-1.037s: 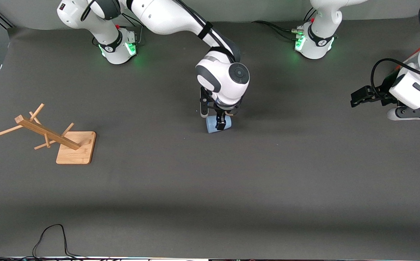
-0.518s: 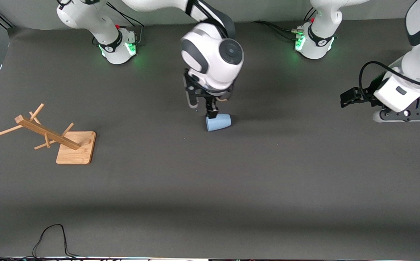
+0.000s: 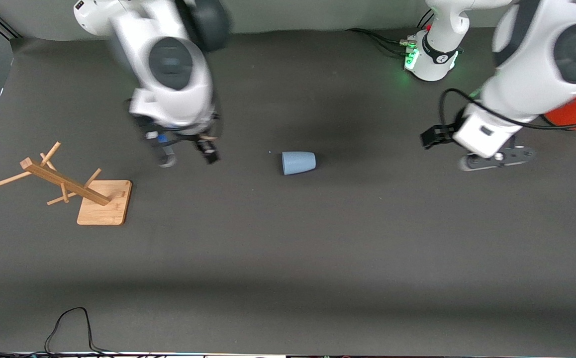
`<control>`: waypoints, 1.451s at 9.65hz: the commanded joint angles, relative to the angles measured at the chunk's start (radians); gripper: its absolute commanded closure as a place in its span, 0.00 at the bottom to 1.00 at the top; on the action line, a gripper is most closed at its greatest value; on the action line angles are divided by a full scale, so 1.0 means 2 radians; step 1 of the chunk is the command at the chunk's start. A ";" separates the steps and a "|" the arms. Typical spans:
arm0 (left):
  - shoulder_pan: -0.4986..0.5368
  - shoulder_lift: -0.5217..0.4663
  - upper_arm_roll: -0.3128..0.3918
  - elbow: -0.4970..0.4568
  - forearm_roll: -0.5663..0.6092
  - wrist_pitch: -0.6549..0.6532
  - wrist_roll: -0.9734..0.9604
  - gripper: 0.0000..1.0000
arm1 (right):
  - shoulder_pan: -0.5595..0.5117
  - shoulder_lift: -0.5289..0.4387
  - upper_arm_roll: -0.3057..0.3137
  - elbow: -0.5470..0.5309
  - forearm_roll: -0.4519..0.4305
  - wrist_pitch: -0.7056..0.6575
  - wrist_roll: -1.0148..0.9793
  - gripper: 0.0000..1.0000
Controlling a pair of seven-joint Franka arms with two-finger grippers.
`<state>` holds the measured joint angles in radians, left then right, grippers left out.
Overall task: Rotate and upright cup with both arms
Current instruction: 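Withdraw the right gripper while the left gripper reaches the lying cup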
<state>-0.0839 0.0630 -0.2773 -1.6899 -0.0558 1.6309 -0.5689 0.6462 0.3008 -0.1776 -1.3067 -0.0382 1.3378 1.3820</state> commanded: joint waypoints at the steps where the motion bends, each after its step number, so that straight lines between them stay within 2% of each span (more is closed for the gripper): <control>1: -0.071 0.061 0.006 0.059 0.022 -0.002 -0.134 0.00 | -0.063 -0.047 0.007 -0.027 0.006 -0.009 -0.121 0.00; 4: -0.160 0.171 0.006 0.157 0.026 -0.002 -0.303 0.00 | -0.184 -0.085 0.024 -0.055 0.010 -0.008 -0.318 0.00; 5: -0.195 0.207 0.007 0.187 0.032 -0.002 -0.320 0.00 | -0.222 -0.089 0.040 -0.058 0.010 -0.008 -0.377 0.00; 7: -0.275 0.286 0.008 0.236 0.116 0.000 -0.328 0.00 | -0.324 -0.094 0.102 -0.061 0.009 -0.003 -0.458 0.00; 8: -0.304 0.324 0.011 0.258 0.150 0.001 -0.353 0.00 | -0.349 -0.094 0.113 -0.061 0.008 0.000 -0.502 0.00; 10: -0.344 0.360 0.011 0.259 0.181 0.023 -0.365 0.00 | -0.383 -0.094 0.123 -0.061 0.009 0.019 -0.599 0.00; 11: -0.360 0.370 0.011 0.259 0.193 0.025 -0.365 0.00 | -0.383 -0.094 0.122 -0.066 0.009 0.029 -0.635 0.00; 13: -0.378 0.387 0.011 0.254 0.220 0.023 -0.363 0.00 | -0.380 -0.093 0.117 -0.069 0.009 0.053 -0.666 0.00; 14: -0.389 0.392 0.011 0.237 0.233 0.024 -0.362 0.00 | -0.378 -0.099 0.117 -0.087 0.010 0.076 -0.668 0.00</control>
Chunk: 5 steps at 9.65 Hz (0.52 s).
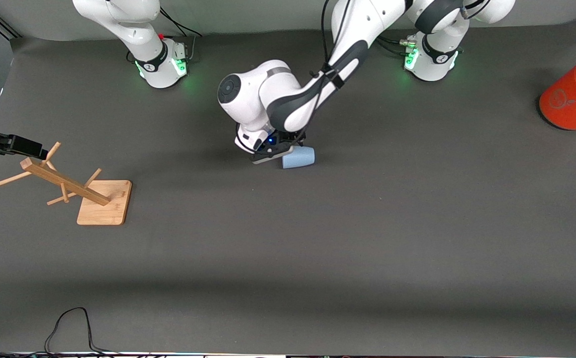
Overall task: Rotate and upright cup with both arms
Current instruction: 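Grasp the lying blue cup with the left gripper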
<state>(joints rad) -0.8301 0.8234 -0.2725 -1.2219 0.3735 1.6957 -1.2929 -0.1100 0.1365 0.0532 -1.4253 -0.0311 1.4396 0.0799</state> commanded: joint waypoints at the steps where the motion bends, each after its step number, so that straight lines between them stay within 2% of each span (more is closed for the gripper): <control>1: -0.016 0.016 0.008 -0.001 0.026 -0.008 0.000 0.00 | 0.001 -0.040 0.002 -0.067 0.006 0.055 -0.017 0.00; 3: -0.017 0.028 0.008 -0.002 0.029 -0.008 0.001 0.00 | 0.007 -0.048 0.002 -0.082 0.006 0.064 -0.017 0.00; 4: -0.017 0.032 0.008 -0.001 0.029 -0.010 0.002 0.24 | 0.007 -0.049 0.002 -0.082 0.006 0.063 -0.017 0.00; 5: -0.016 0.032 0.008 0.000 0.028 -0.011 0.002 0.62 | 0.007 -0.050 0.003 -0.081 0.005 0.063 -0.018 0.00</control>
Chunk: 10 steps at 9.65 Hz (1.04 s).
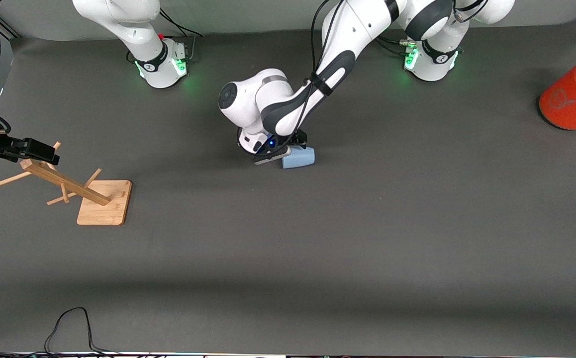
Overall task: Rotate and upright cup with both arms
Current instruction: 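Grasp the lying blue cup with the left gripper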
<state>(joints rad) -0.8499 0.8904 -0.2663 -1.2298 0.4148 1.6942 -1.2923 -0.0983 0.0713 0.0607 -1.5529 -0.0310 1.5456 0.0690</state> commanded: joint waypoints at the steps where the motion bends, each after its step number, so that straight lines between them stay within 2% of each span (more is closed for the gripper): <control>1: -0.005 -0.002 0.005 0.007 0.006 -0.014 0.000 0.93 | 0.002 -0.019 -0.001 -0.017 0.004 0.007 -0.025 0.00; 2: -0.004 -0.003 0.005 0.007 0.005 -0.016 -0.002 1.00 | 0.011 -0.021 -0.004 -0.017 0.002 0.006 -0.025 0.00; 3: -0.005 -0.005 0.006 0.007 0.005 -0.017 -0.005 1.00 | 0.043 -0.022 -0.035 -0.015 0.002 0.006 -0.025 0.00; 4: -0.005 -0.007 0.005 0.007 0.004 -0.019 -0.006 1.00 | 0.056 -0.022 -0.048 -0.014 0.002 0.006 -0.025 0.00; 7: 0.019 -0.020 0.001 0.008 -0.006 -0.035 0.004 1.00 | 0.056 -0.022 -0.050 -0.014 0.002 0.006 -0.025 0.00; 10: 0.060 -0.056 -0.001 0.006 -0.064 -0.029 0.015 1.00 | 0.055 -0.020 -0.049 -0.014 0.005 0.006 -0.028 0.00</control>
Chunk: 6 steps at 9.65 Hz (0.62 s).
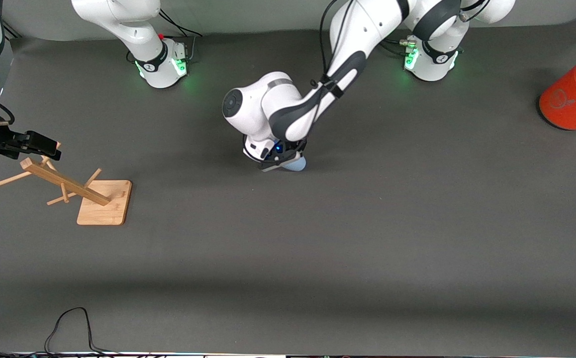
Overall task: Rotate and upright cup with both arms
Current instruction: 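Grasp the lying blue cup with the left gripper, then lift and rotate the cup upright with the left gripper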
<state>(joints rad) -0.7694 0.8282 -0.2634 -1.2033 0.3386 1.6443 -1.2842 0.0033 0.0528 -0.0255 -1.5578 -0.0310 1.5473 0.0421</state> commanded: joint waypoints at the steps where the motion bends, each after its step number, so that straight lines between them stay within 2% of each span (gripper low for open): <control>1: 0.043 -0.031 -0.003 -0.009 -0.063 0.002 0.031 1.00 | 0.004 -0.007 -0.006 -0.010 0.007 0.006 -0.017 0.00; 2: 0.078 -0.038 -0.002 -0.014 -0.120 0.017 0.051 1.00 | 0.005 -0.009 -0.006 -0.009 0.012 0.005 -0.016 0.00; 3: 0.108 -0.054 -0.002 -0.042 -0.157 0.051 0.058 1.00 | 0.004 -0.010 -0.007 -0.010 0.022 0.005 -0.016 0.00; 4: 0.110 -0.092 -0.001 -0.102 -0.168 0.109 0.054 1.00 | 0.002 -0.008 -0.007 -0.010 0.025 0.005 -0.016 0.00; 6: 0.108 -0.182 0.001 -0.254 -0.185 0.254 0.006 1.00 | 0.003 -0.008 -0.007 -0.009 0.025 0.005 -0.016 0.00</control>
<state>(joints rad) -0.5352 0.6444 -0.2654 -1.4474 -0.0133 2.0030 -1.1967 0.0038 0.0532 -0.0294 -1.5589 -0.0032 1.5473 0.0358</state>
